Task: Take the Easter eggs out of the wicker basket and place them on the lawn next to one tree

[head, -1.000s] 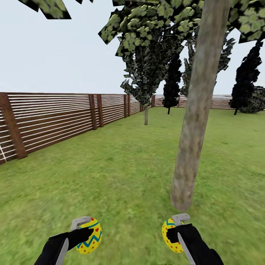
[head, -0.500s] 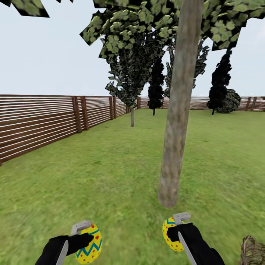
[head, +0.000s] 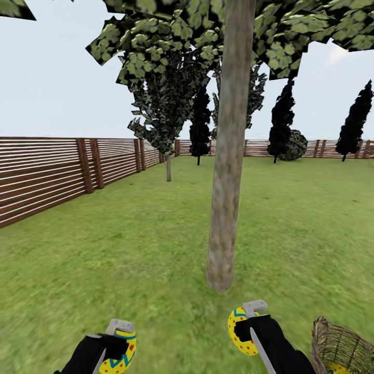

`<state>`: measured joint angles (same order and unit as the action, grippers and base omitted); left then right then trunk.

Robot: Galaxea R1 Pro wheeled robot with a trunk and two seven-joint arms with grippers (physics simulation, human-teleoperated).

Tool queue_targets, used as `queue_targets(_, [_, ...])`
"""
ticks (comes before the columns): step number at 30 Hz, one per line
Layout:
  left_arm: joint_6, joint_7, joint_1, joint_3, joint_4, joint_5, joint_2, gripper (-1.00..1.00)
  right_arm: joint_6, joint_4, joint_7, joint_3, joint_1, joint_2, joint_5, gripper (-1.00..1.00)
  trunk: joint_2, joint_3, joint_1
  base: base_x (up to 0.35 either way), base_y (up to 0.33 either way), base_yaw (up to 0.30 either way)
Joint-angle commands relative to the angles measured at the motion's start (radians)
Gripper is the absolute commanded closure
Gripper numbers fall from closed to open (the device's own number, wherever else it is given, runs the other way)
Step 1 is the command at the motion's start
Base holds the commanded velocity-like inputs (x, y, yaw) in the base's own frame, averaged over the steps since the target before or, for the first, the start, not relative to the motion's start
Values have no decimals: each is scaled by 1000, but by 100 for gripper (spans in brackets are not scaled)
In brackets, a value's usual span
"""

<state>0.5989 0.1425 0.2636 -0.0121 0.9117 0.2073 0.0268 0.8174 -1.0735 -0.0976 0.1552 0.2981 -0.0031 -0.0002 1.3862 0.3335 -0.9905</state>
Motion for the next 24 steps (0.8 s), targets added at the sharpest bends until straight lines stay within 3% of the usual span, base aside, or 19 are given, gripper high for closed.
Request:
queue_targets(1, [-31,19,-1,-17,1,6,4,100,5,0,-5,3,1,0,0,100,1,0,0,0,0,-253])
queue_targets(4, [-100,25,-4,-57,0,1,5,100,5,3,-5,4,1,1,1,100,1,-3,0,0,0,-253])
queue_targets(7, [-96,19,-6,-62,9,-3,7,100,5,4,-5,4,1,2,2,100,1,-7,0,0,0,-253])
queue_targets(8, [-98,35,-6,-54,5,8,21,100,5,4,-5,4,1,2,2,100,1,-8,0,0,0,-253])
queue_targets(9, [-97,183,-6,-54,7,12,30,100,5,6,-5,4,1,2,3,100,1,-9,0,0,0,-253])
queue_targets(10, [-98,221,-6,-60,6,12,31,100,5,6,-5,4,1,2,3,100,1,-10,0,0,0,-253])
queue_targets(12, [-97,248,-6,-129,10,9,24,100,5,6,-6,3,1,2,4,100,1,-12,0,0,0,-239])
queue_targets(13, [-93,253,-6,-141,15,1,19,100,5,6,-5,2,1,2,3,100,1,-13,0,0,0,-205])
queue_targets(16, [-92,259,-6,-173,13,-129,25,100,4,6,-7,2,1,2,7,100,1,-14,0,0,0,-199])
queue_targets(18, [-41,261,-6,-174,14,-172,23,100,3,16,-9,1,1,2,7,100,1,-14,0,0,0,-197])
queue_targets(20, [-5,259,-6,-166,38,-184,20,100,2,26,-9,0,1,2,7,100,1,-14,0,0,0,-197])
queue_targets(24, [22,247,-6,-172,130,-177,24,100,-1,27,-8,1,1,2,7,100,1,-14,0,0,0,-133])
